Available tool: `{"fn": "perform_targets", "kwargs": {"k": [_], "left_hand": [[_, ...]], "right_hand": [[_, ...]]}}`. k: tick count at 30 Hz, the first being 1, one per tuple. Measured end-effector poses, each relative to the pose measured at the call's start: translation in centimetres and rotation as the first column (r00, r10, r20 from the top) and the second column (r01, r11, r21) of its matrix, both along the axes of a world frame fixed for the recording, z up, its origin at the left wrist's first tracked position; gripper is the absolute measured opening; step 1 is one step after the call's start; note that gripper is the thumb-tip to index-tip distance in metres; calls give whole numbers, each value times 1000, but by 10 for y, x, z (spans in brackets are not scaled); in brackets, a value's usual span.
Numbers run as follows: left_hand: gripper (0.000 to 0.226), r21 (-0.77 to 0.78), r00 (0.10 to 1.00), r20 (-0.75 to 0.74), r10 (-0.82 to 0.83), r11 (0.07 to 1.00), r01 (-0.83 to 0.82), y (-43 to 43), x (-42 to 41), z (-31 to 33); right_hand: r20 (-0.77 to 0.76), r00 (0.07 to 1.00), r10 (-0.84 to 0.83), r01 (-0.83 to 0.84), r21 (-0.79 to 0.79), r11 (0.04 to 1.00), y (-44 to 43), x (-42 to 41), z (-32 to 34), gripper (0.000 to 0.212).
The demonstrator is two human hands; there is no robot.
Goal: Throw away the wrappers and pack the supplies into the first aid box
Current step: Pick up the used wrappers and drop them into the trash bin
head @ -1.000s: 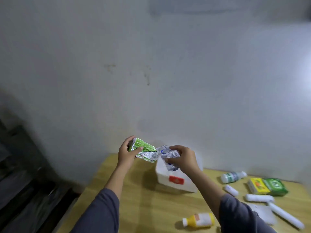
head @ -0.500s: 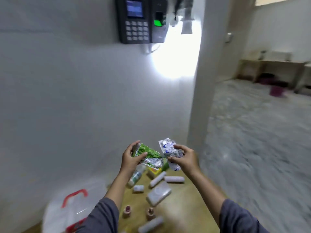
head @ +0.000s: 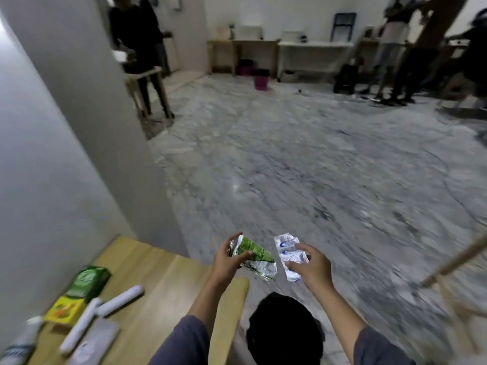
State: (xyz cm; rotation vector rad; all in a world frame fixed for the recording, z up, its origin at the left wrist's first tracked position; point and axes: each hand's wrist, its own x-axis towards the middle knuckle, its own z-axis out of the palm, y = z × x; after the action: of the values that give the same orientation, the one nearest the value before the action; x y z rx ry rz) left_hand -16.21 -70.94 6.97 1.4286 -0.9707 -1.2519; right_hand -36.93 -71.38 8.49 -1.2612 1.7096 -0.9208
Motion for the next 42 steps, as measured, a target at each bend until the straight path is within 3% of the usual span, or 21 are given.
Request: {"fn": "perform_targets", "kwargs": {"k": [5, 9, 15, 22, 31, 34, 37, 42], "left_hand": [[50, 55, 987, 3, -158, 986, 157, -24, -88, -77], [51, 127, 985, -25, -170, 977, 172, -23, -124, -155], [53, 320, 998, -2, -70, 945, 67, -8, -127, -299], [55, 384, 987, 132, -88, 923, 31, -12, -122, -405], [57, 442, 976, 203, -81, 897, -18, -20, -139, -463], [69, 453, 961, 212, -177, 889, 63, -21, -142, -469], [84, 478, 927, 232, -297, 864, 157, -19, -140, -459], [88, 457, 871, 302, -387, 861, 224, -23, -136, -410]], "right_hand": [[-35, 986, -162, 166, 126, 978, 6, -74, -79, 45], [-53, 970, -238, 244, 213, 946, 13, -95, -158, 39], [-96, 971, -217, 237, 363, 901, 26, -89, -304, 41], [-89, 989, -120, 146, 432, 890, 35, -84, -419, 45], [-2, 997, -81, 73, 475, 877, 22, -97, -482, 43], [72, 996, -54, 9, 519, 854, 16, -101, -489, 49], [77, 997, 3, -44, 537, 842, 15, -103, -481, 53], [23, 995, 94, -93, 507, 857, 8, -111, -426, 58]]}}
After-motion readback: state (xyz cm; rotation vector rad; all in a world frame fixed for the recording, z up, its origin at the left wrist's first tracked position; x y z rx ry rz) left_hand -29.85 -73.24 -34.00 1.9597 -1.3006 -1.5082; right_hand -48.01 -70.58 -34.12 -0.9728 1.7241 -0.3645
